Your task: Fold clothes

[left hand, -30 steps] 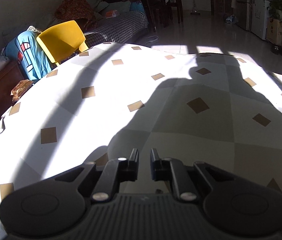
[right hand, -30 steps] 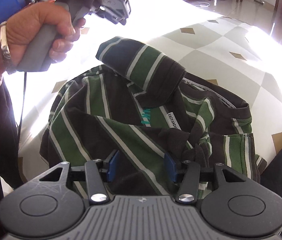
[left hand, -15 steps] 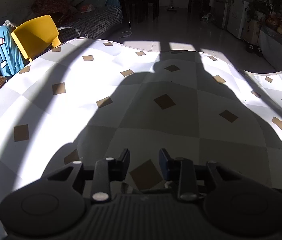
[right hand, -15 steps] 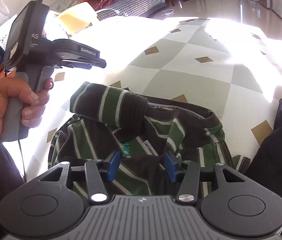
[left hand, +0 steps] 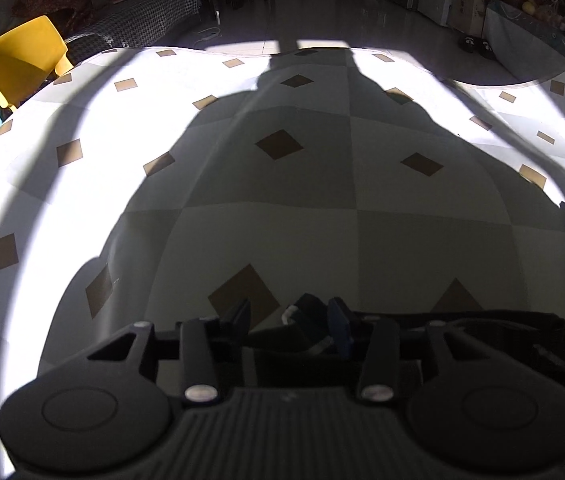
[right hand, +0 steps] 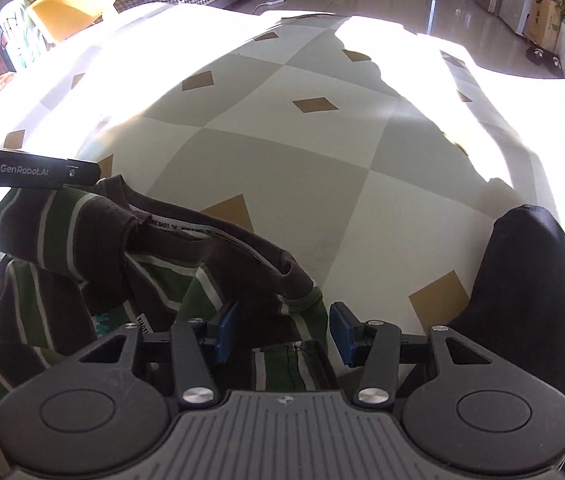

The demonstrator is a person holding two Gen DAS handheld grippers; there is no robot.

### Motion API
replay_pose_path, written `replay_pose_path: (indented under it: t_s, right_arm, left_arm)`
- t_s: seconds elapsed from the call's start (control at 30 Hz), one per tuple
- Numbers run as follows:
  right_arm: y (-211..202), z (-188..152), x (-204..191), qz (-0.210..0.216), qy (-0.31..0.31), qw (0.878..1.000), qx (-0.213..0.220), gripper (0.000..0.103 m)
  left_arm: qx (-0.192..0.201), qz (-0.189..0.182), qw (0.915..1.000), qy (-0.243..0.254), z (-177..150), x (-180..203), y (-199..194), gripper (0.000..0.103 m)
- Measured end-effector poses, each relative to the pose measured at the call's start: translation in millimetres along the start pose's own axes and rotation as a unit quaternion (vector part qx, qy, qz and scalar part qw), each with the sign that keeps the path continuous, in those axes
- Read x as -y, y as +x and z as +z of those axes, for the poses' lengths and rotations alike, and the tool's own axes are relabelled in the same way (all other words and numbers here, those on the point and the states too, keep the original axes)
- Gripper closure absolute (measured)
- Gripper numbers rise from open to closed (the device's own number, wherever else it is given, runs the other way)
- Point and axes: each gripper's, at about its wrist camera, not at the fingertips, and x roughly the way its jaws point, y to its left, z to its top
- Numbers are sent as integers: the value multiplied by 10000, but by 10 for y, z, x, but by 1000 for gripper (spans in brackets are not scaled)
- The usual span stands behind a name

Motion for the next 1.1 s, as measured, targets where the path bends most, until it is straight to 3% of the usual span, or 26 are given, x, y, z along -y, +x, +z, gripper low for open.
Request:
replay_pose_path:
  t_s: [0.13, 0.2, 0.33, 0.5, 0.57, 0.7, 0.87, 0.97, 1.1]
  right_arm:
    - [117, -5, -100, -299, -434, 9985, 121, 56]
    - [141, 7, -145, -330, -578, 9975, 216, 64]
    - [179, 53, -226, -246, -726, 9965, 343, 91]
    - [248, 218, -257, -427, -636, 9958, 495, 94]
    - [253, 306, -222, -506, -461, 9957, 622, 94]
    - [216, 500, -230, -850, -354, 9895, 1113, 94]
    - [197, 661, -131, -1252, 203, 9790, 1595, 94]
    - [180, 720, -79, -1481, 517, 9726, 1716, 94]
    - [130, 753, -44, -1431, 698, 9706, 1803, 87]
  left_arm:
    - [-182, -180, 9997, -2, -2, -47, 58, 59]
    - [-211, -200, 9996, 30, -5, -69, 74, 58]
    - [-242, -70, 9997, -15, 0, -130, 116, 54]
    - [-115, 88, 9994, -317, 56, -248, 99, 52]
    - [26, 235, 9983, -533, 103, -326, 57, 44]
    - [309, 521, 9954, -743, 181, -441, -34, 42]
    - [554, 516, 9935, -853, 215, -493, -149, 32]
    - [528, 545, 9943, -746, 217, -461, -128, 31]
    - [240, 441, 9957, -774, 185, -444, -8, 30]
